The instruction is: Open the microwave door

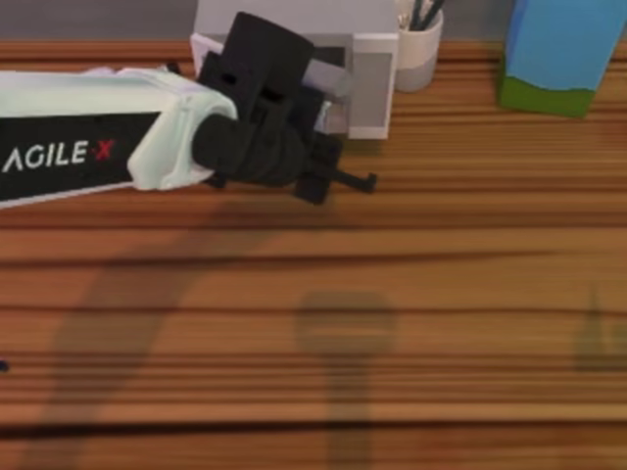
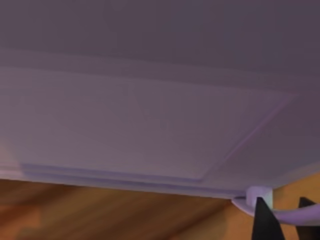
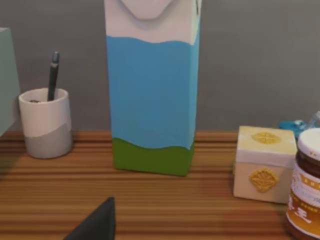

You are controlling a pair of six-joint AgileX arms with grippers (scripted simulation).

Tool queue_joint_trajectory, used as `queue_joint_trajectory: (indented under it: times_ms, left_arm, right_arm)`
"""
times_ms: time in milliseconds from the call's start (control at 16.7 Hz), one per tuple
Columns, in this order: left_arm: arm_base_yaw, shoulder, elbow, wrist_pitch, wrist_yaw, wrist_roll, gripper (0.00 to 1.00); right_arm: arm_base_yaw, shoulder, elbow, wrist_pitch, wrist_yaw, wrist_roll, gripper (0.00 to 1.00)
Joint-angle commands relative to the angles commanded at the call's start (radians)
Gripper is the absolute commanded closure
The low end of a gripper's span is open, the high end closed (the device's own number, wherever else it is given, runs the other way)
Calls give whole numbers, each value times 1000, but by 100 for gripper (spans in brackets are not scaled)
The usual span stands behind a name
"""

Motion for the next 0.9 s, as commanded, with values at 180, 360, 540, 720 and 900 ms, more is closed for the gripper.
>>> queue_joint_trajectory:
  times_ms: [180, 360, 540, 720, 900]
  left_arm:
    - [8, -6, -12, 2, 10, 16, 100]
    - [8, -6, -12, 2, 10, 16, 100]
    - [8, -6, -12, 2, 10, 16, 100]
    - [8, -6, -12, 2, 10, 16, 100]
    - [8, -6, -12, 2, 10, 16, 100]
  right_arm:
    - [0, 0, 0, 0, 0, 0, 0]
    - [0, 0, 0, 0, 0, 0, 0]
    - [0, 0, 0, 0, 0, 0, 0]
    - [0, 0, 0, 0, 0, 0, 0]
    - [0, 0, 0, 0, 0, 0, 0]
